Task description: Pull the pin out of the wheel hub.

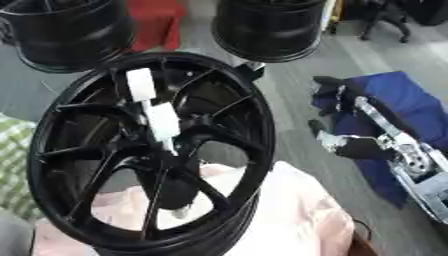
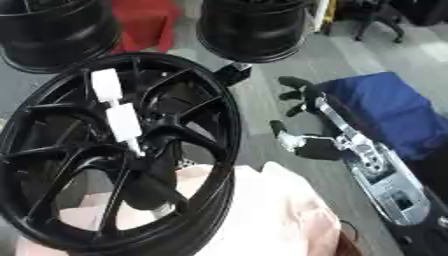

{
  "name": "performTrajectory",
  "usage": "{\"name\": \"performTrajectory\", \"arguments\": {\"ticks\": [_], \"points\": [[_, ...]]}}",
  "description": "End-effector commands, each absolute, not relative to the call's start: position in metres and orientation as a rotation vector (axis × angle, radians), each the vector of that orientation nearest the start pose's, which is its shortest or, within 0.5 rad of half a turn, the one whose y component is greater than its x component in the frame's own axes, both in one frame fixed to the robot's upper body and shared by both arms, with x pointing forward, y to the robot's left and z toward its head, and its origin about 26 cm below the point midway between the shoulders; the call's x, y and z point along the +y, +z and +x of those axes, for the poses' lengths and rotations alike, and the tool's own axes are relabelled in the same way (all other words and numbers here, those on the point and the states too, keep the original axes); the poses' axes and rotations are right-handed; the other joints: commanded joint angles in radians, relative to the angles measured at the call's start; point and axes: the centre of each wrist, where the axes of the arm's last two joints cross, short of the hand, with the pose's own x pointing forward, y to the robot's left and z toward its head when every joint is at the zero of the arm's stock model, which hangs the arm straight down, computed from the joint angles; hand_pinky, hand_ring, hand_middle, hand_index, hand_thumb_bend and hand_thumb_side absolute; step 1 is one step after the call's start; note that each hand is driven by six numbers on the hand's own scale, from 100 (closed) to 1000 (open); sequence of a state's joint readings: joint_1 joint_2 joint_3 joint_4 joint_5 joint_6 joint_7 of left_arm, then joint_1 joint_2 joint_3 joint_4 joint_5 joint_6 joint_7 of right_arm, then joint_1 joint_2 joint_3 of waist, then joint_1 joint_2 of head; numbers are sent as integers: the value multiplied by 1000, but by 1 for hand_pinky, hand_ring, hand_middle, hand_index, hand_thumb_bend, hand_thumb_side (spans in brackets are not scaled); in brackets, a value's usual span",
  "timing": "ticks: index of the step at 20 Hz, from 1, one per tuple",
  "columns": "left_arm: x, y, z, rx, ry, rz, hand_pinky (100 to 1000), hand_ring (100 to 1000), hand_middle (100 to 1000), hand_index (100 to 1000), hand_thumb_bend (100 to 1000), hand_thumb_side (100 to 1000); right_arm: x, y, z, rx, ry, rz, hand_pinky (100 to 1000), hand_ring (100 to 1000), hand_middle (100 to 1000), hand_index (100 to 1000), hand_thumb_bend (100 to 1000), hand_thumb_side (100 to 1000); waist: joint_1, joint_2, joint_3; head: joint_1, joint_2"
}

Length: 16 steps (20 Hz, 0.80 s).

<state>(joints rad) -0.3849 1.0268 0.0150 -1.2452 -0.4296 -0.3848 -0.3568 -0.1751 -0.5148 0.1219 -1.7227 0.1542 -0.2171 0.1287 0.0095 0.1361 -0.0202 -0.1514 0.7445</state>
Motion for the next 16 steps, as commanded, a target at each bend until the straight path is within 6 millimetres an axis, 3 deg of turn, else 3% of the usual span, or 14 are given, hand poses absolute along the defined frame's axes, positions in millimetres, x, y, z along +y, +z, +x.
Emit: {"name": "performTrajectory", "arguments": {"ticks": [1,3,6,9,16], "points": [[518,206,329,-1300,-1317,969,872,783,796,892,488,622,-309,116,313,-1977,861,-305,674,857,957,961,216,265,-2,-8,-1,1,-7],[523,185,326,-1329,-1205,944,902,806,820,909,519,678,-308,116,313,-1980,859,-302,674,858,957,961,216,265,-5,-6,-2,1,-8],[522,163,325,-1399,-1047,935,914,806,815,906,497,714,-306,117,314,-1986,855,-295,674,857,957,962,215,267,-10,-2,-3,1,-8],[515,150,324,-1455,-936,930,895,774,775,889,383,657,-306,117,314,-1989,852,-293,674,857,957,962,215,268,-15,0,-4,2,-6],[484,129,312,-1656,-624,769,894,742,733,868,279,630,-304,116,314,-1994,833,-287,673,857,958,962,217,268,-27,5,-2,-2,-8]]}}
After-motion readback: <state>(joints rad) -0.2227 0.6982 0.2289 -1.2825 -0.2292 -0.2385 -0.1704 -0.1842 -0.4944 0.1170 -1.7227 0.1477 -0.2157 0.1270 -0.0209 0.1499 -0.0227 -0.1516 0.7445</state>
